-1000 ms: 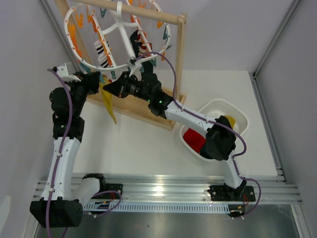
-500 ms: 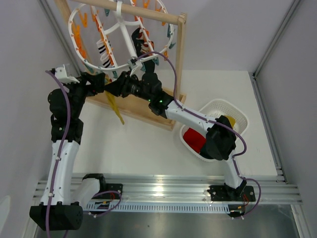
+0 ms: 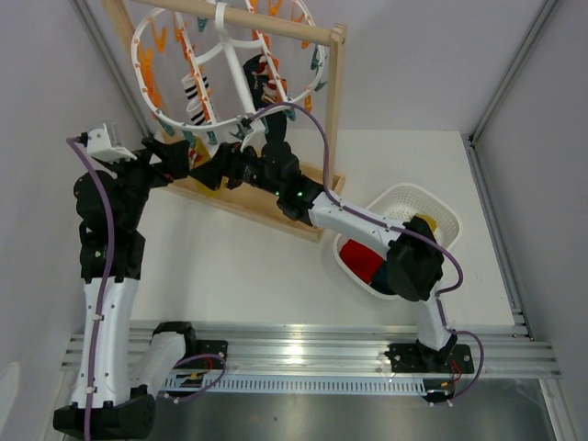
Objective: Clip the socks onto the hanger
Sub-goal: Clamp the sock onto the hanger.
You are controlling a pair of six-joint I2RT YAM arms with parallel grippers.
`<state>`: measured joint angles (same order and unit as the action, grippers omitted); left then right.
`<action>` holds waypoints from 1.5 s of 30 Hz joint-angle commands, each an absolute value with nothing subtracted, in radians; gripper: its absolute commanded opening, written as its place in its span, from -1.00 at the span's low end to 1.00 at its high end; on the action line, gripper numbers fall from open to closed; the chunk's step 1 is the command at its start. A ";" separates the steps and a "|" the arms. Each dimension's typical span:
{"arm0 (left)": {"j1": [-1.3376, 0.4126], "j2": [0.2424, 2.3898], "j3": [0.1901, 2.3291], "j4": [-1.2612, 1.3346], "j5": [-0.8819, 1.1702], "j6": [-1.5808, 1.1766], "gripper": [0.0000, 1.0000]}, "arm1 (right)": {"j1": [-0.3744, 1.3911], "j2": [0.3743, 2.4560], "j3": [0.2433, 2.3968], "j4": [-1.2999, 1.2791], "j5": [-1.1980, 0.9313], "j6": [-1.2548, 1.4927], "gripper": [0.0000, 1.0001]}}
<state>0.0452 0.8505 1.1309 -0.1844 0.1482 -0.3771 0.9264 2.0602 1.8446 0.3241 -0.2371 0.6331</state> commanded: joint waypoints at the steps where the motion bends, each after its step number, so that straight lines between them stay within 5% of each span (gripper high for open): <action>1: 0.040 0.830 1.187 -0.253 0.132 -0.393 0.99 | 0.943 1.970 1.807 0.302 -0.181 0.565 0.59; 11: 0.040 0.772 1.187 -0.316 0.189 -0.368 0.99 | 0.986 1.764 1.634 0.190 -0.100 0.424 0.99; 27: 0.031 0.735 1.128 -0.262 0.255 -0.449 0.99 | 1.034 1.298 1.304 -0.087 0.070 0.120 0.98; 35: -0.132 0.741 1.124 -0.232 0.022 -0.529 0.99 | 0.941 1.082 1.111 -0.126 0.261 0.129 0.97; 45: -0.351 0.867 1.254 -0.290 -0.308 -0.483 0.99 | 0.661 0.868 0.921 -0.196 0.209 0.267 0.98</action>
<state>-0.3096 0.8330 1.1820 -0.2752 -0.1638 -0.4965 0.7097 0.9199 0.9539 -0.1738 0.2195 0.2142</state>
